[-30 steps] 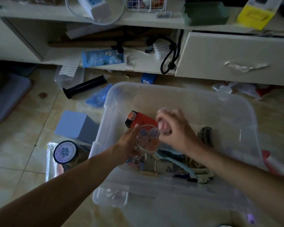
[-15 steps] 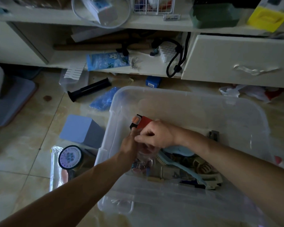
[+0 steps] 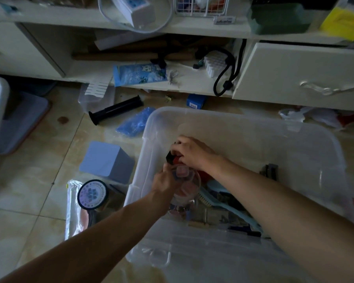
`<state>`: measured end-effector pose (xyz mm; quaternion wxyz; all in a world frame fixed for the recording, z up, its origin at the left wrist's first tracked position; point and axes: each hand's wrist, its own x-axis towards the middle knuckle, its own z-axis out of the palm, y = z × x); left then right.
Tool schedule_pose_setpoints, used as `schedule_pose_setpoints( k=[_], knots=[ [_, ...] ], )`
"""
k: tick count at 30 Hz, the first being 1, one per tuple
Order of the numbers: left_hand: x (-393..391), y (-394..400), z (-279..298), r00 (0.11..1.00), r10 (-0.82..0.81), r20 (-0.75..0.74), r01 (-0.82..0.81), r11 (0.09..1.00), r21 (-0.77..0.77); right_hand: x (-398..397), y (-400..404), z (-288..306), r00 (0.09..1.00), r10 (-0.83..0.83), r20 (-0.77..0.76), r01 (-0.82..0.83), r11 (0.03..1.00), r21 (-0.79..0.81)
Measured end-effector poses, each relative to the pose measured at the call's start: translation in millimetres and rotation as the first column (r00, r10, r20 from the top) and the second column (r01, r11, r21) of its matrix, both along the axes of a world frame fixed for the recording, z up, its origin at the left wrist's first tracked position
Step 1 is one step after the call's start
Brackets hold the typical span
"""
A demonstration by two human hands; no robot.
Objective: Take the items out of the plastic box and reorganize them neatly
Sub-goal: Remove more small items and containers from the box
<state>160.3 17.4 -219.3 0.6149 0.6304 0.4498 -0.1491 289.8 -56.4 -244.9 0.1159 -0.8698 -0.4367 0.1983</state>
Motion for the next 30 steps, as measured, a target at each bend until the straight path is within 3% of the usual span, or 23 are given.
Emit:
schedule_pose_setpoints(
  k=[4,8,9,11,12,14,16,17,19,24,27,30],
  knots=[
    [0.0,-0.6,1.8,0.996,0.072,0.053,-0.069,0.996,-0.051,-11.6,-32.5,15.0,0.983,-0.184,0.022,0.165,0.924,0.345],
    [-2.1,-3.8,1.3,0.992,0.024,0.12,-0.021,0.999,-0.029,-44.8,-69.8,37.9,0.996,0.09,-0.003,-0.082,0.92,0.382],
    [-2.6,-3.5,0.5,0.993,-0.007,0.122,0.007,1.0,0.003,-42.7,-80.0,37.4,0.999,0.051,0.003,-0.048,0.917,0.396],
    [-2.5,-3.5,-1.4,0.994,-0.04,0.099,0.032,0.996,0.082,-22.6,-101.5,23.3,0.974,-0.226,-0.008,0.208,0.883,0.421],
    [-3.0,-2.6,-2.1,0.996,-0.04,0.078,0.029,0.989,0.146,-7.8,-112.8,11.2,0.924,-0.382,0.001,0.355,0.861,0.363],
    [-4.5,-1.4,-2.6,0.998,-0.058,0.029,0.049,0.969,0.242,18.0,-134.4,-17.7,0.849,-0.528,0.004,0.528,0.849,0.034],
    [-5.7,-3.5,-3.1,0.993,-0.114,0.012,0.106,0.954,0.281,23.4,-143.7,-36.2,0.845,-0.509,-0.167,0.463,0.85,-0.251],
    [-6.2,-5.1,-3.4,0.991,-0.135,0.016,0.125,0.949,0.289,20.6,-143.0,-41.3,0.832,-0.488,-0.262,0.418,0.864,-0.282],
    [-6.8,-8.2,-5.2,0.982,-0.179,0.056,0.156,0.946,0.283,9.8,-133.3,-45.5,0.82,-0.477,-0.316,0.41,0.875,-0.257],
    [-6.1,-12.2,-7.6,0.972,-0.207,0.108,0.18,0.959,0.219,-12.3,-107.1,-75.5,0.774,-0.595,-0.217,0.586,0.803,-0.114],
    [-5.4,-12.0,4.0,0.973,-0.187,0.136,0.167,0.975,0.146,-14.8,-103.7,-67.1,0.779,-0.609,-0.149,0.602,0.793,-0.097],
    [-4.4,-8.6,4.5,0.97,-0.167,0.177,0.158,0.986,0.061,-13.6,-119.1,-43.7,0.702,-0.701,-0.125,0.698,0.712,-0.073]
  ],
)
